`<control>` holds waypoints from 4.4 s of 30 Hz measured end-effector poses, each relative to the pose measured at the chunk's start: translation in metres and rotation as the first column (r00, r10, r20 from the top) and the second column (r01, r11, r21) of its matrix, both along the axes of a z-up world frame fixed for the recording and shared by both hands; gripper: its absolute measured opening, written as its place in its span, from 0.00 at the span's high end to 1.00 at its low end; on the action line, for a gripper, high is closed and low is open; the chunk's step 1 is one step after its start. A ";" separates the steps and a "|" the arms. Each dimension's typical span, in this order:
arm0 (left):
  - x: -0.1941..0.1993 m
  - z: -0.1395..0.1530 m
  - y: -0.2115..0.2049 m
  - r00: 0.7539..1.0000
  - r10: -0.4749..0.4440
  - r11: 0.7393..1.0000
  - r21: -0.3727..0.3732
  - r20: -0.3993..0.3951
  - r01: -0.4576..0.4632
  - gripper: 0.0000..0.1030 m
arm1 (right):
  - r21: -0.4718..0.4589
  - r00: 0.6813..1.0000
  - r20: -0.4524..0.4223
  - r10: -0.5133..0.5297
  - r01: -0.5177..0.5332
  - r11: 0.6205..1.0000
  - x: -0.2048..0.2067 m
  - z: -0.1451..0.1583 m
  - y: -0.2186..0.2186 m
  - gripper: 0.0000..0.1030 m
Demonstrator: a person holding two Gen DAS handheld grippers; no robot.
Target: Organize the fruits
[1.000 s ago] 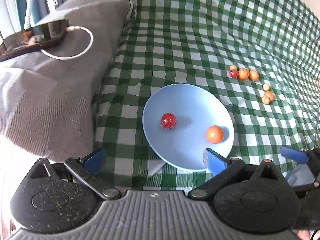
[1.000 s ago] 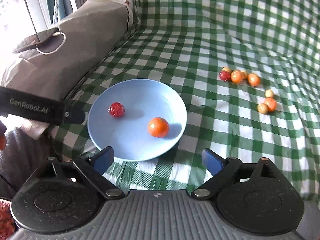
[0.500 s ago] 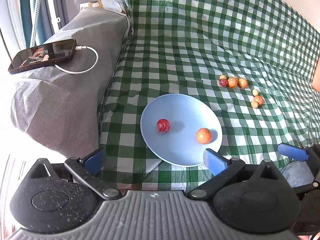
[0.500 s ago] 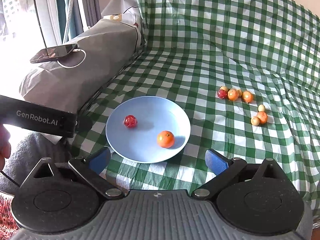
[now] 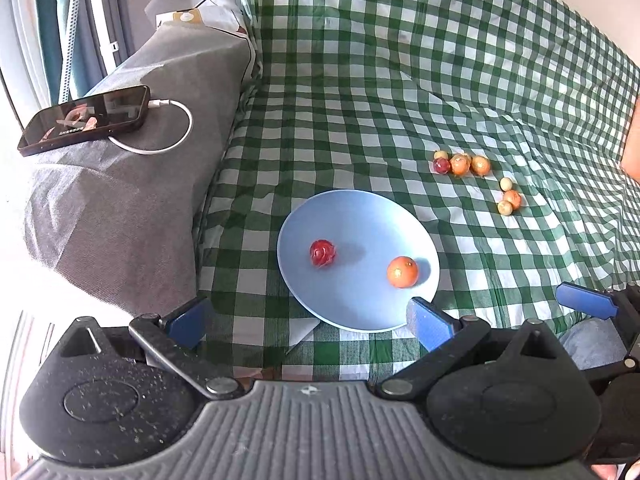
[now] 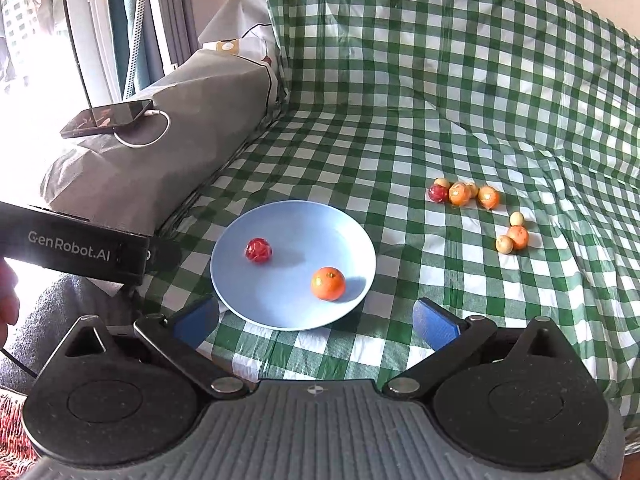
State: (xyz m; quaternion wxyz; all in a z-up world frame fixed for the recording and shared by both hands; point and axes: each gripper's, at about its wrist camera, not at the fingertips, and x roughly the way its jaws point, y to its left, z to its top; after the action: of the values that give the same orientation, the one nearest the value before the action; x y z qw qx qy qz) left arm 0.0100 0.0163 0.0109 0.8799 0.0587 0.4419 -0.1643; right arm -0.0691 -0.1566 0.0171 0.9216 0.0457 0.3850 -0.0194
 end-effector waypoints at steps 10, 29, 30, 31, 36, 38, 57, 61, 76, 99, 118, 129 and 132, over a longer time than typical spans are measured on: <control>0.003 -0.004 0.001 1.000 0.007 1.000 -0.001 -0.017 -0.007 0.00 | 0.008 1.000 -0.017 -0.003 0.003 1.000 0.004 -0.005 0.000 0.01; 0.016 -0.012 -0.020 0.999 -0.022 0.999 0.047 -0.043 0.024 0.00 | 0.058 0.998 -0.041 -0.046 0.048 0.997 0.016 -0.020 -0.018 0.01; 0.018 -0.012 -0.022 0.999 -0.026 0.998 0.048 -0.044 0.028 0.00 | 0.062 0.998 -0.041 -0.052 0.055 0.997 0.017 -0.021 -0.021 0.01; 0.020 -0.013 -0.024 0.999 -0.028 0.998 0.048 -0.046 0.030 0.00 | 0.065 0.997 -0.042 -0.057 0.060 0.996 0.017 -0.022 -0.023 0.01; 0.033 -0.014 -0.041 0.997 -0.044 0.998 0.048 -0.059 0.047 0.00 | 0.080 0.994 -0.049 -0.098 0.102 0.992 0.020 -0.028 -0.040 0.01; 0.039 -0.015 -0.050 0.996 -0.053 0.997 0.044 -0.071 0.057 0.00 | 0.084 0.991 -0.053 -0.120 0.124 0.989 0.022 -0.032 -0.049 0.01; 0.138 -0.056 -0.209 0.977 -0.176 0.979 0.085 -0.119 0.187 0.00 | 0.015 0.901 -0.019 -0.434 0.434 0.901 0.073 -0.101 -0.212 0.01; 0.172 -0.081 -0.250 0.975 -0.202 0.971 0.112 -0.094 0.212 0.00 | 0.056 0.860 -0.024 -0.510 0.511 0.858 0.098 -0.119 -0.258 0.01; 0.243 -0.133 -0.314 0.946 -0.293 0.946 0.101 -0.137 0.307 0.00 | 0.085 0.845 -0.065 -0.531 0.535 0.841 0.145 -0.161 -0.281 0.01; 0.236 -0.143 -0.333 0.897 -0.420 0.895 0.100 -0.137 0.434 0.73 | -0.045 0.877 -0.048 -0.477 0.475 0.879 0.164 -0.173 -0.241 0.72; 0.220 -0.130 -0.291 0.915 -0.376 0.926 -0.016 -0.146 0.378 0.25 | -0.015 0.878 -0.071 -0.473 0.473 0.881 0.108 -0.155 -0.237 0.72; 0.215 -0.140 -0.303 0.918 -0.371 0.924 0.043 -0.141 0.380 0.67 | -0.087 0.902 -0.066 -0.426 0.421 0.903 0.113 -0.170 -0.241 0.72; 0.203 -0.117 -0.287 0.925 -0.362 0.932 -0.014 -0.111 0.363 0.67 | -0.061 0.904 -0.065 -0.423 0.420 0.906 0.112 -0.160 -0.238 0.72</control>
State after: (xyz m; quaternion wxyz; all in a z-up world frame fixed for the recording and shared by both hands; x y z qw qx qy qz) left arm 0.2131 -0.2710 -0.1061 0.8081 0.1333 0.4725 -0.3255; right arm 0.0432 -0.3950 -0.1433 0.8809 0.1062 0.4007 -0.2285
